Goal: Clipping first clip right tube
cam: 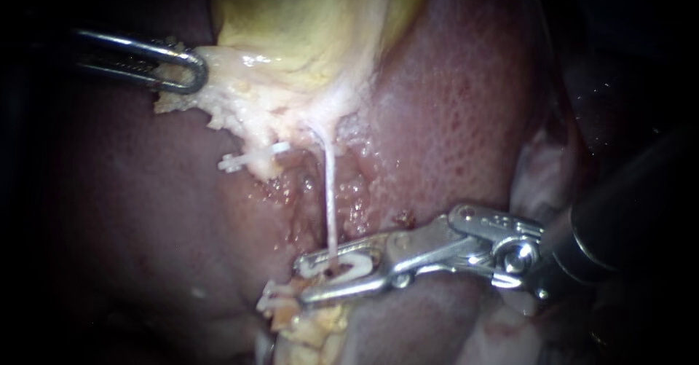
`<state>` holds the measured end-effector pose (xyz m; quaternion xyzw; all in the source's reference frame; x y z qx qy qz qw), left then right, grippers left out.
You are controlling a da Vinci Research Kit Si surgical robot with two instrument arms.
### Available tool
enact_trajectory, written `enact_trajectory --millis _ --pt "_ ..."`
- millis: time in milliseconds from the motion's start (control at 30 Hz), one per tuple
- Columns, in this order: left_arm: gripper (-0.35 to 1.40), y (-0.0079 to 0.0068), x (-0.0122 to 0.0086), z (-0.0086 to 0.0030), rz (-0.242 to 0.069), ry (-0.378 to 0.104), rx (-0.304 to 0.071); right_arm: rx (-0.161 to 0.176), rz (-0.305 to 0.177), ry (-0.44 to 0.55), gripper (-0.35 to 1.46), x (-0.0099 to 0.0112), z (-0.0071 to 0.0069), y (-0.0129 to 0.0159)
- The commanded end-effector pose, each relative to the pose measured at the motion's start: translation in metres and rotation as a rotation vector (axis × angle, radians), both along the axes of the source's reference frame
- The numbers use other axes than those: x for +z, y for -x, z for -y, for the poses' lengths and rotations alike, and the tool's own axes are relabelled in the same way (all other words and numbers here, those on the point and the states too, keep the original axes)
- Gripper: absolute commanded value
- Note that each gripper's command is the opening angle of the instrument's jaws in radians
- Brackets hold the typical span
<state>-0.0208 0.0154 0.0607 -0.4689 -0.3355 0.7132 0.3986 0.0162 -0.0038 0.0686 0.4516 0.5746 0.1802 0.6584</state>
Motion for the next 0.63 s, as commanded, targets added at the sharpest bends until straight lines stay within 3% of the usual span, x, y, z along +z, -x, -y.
enact_trajectory --millis 33,67,633 --pt "-0.35 0.0 0.0 0.0 0.0 0.0 0.0 0.0 0.003 -0.007 -0.24 0.0 0.0 0.0" --pt "-0.35 0.0 0.0 0.0 0.0 0.0 0.0 0.0 0.003 -0.007 -0.35 0.0001 0.0 0.0001" --pt "-0.35 0.0 0.0 0.0 0.0 0.0 0.0 0.005 0.005 -0.011 -0.35 0.0006 -0.0001 0.0001"
